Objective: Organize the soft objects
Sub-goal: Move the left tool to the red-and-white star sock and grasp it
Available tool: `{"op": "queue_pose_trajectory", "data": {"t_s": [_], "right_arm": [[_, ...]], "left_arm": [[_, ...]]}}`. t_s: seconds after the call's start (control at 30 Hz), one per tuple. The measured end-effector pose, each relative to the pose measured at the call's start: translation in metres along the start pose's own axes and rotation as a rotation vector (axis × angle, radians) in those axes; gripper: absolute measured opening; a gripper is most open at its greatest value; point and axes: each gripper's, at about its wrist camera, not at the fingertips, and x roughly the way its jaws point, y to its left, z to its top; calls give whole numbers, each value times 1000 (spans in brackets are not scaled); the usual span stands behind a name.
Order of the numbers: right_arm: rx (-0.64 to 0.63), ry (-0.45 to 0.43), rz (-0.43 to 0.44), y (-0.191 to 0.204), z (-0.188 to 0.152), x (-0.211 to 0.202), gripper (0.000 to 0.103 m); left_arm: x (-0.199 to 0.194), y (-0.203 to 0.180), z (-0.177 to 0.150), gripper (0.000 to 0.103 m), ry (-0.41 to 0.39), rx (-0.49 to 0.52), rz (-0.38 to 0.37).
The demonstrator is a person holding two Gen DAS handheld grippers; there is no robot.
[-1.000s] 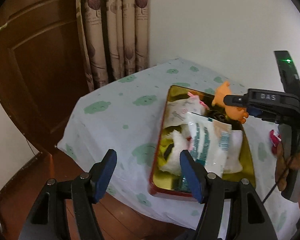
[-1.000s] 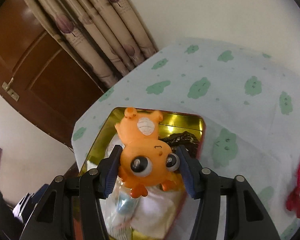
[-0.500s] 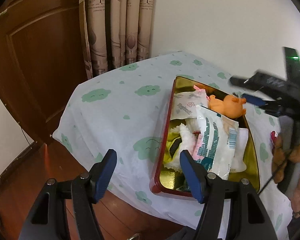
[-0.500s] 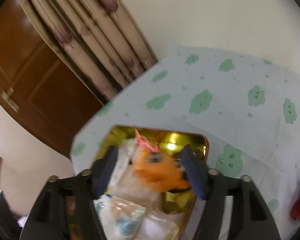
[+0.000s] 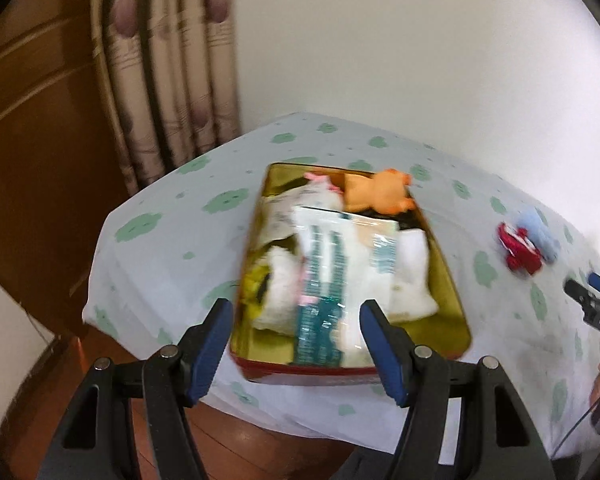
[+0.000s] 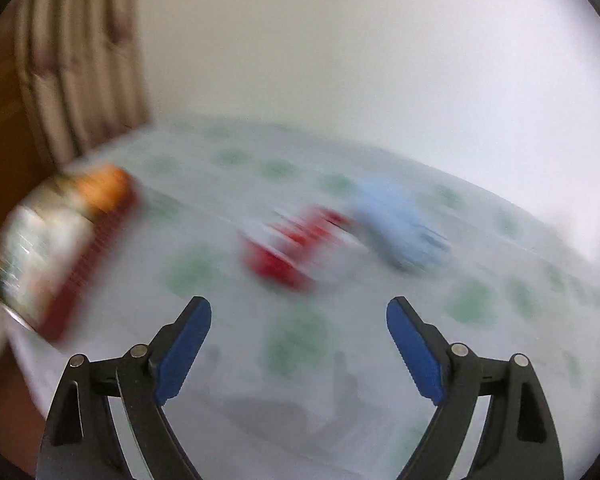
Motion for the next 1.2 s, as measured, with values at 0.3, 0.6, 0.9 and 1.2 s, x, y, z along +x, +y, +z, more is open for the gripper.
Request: {"op": "queue_pose_trajectory", "data": {"t_s": [0.3,0.6,0.9,1.2], "right_arm": [[137,78,-202,-109,-54,2,93],[276,80,-136,-138,-67,10,98],[348,26,-76,-146,-72,2,99],[335,27,-25,-144,-71,6,100]], "left_arm": [[-10,-66,-10,67,13,171,1],[-1,-147,-8,67,57,323,-81],[48,-220,0,68,169,396,-226],[94,-263,41,68,260,370,-378]]}}
